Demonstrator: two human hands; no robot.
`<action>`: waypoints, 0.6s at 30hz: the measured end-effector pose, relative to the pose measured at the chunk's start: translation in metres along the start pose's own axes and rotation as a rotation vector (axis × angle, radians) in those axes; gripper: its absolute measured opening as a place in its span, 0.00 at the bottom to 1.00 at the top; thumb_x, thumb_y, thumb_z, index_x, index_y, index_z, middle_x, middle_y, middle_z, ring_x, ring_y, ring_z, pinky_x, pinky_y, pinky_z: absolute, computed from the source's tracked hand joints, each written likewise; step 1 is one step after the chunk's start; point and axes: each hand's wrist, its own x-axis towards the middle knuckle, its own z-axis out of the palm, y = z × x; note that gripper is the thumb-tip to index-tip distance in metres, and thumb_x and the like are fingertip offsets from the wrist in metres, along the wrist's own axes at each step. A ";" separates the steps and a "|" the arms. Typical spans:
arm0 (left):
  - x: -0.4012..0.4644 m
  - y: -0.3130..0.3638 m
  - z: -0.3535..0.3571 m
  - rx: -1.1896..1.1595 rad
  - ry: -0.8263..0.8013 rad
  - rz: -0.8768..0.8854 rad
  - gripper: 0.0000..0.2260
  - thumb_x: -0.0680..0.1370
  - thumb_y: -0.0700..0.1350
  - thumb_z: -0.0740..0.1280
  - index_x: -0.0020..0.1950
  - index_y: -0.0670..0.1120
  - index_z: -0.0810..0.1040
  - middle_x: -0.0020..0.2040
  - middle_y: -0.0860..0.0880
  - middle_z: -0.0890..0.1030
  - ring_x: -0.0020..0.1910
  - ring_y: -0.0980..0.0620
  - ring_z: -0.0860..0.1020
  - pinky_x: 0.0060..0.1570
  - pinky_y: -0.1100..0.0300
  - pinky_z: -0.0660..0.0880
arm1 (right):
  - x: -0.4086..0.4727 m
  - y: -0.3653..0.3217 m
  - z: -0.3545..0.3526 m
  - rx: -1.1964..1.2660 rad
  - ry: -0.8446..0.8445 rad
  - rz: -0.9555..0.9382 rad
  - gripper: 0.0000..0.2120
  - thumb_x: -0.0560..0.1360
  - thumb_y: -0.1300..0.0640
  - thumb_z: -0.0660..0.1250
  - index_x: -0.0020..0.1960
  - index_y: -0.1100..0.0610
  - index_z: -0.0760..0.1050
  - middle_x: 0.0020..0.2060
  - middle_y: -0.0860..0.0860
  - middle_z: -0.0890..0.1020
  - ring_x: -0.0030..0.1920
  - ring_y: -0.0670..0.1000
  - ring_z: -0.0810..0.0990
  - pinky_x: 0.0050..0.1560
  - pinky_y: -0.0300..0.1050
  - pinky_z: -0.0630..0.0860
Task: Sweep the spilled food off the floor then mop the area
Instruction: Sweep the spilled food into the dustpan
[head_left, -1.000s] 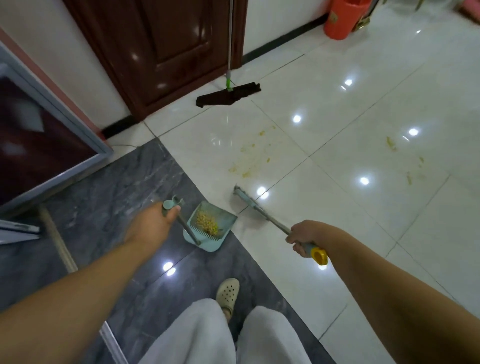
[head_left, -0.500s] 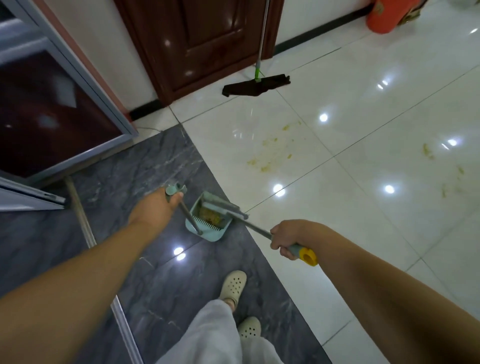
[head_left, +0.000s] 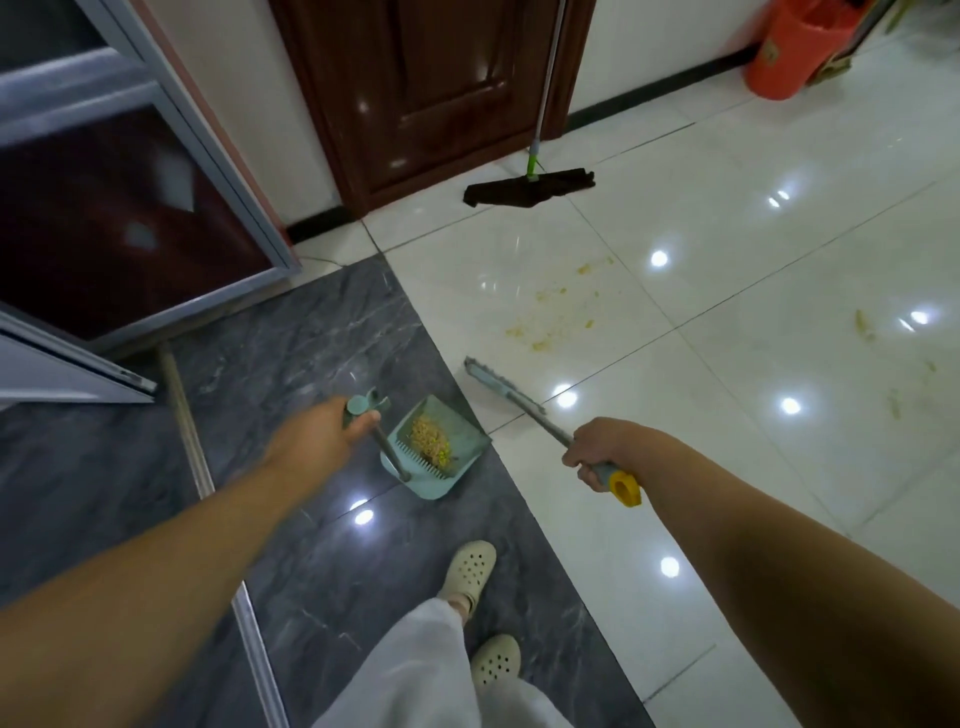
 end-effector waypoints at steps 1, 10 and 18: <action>-0.003 -0.003 0.000 0.016 -0.007 -0.005 0.16 0.78 0.59 0.58 0.52 0.48 0.76 0.44 0.46 0.79 0.41 0.48 0.75 0.42 0.56 0.72 | 0.004 -0.002 0.001 0.018 -0.001 0.005 0.08 0.77 0.61 0.64 0.54 0.64 0.71 0.39 0.59 0.76 0.41 0.57 0.73 0.41 0.45 0.70; -0.014 -0.031 0.011 0.040 0.001 -0.069 0.16 0.78 0.60 0.59 0.52 0.49 0.76 0.43 0.47 0.79 0.39 0.50 0.71 0.38 0.58 0.64 | 0.033 -0.023 0.010 -0.035 0.019 -0.041 0.06 0.78 0.60 0.64 0.52 0.62 0.70 0.41 0.58 0.76 0.31 0.52 0.71 0.33 0.42 0.70; -0.014 -0.036 0.015 0.089 -0.007 -0.079 0.17 0.79 0.60 0.57 0.56 0.50 0.75 0.41 0.49 0.78 0.39 0.50 0.73 0.33 0.59 0.64 | 0.020 -0.014 0.019 -0.472 -0.006 -0.074 0.18 0.77 0.56 0.64 0.65 0.63 0.70 0.44 0.55 0.75 0.33 0.50 0.70 0.34 0.38 0.68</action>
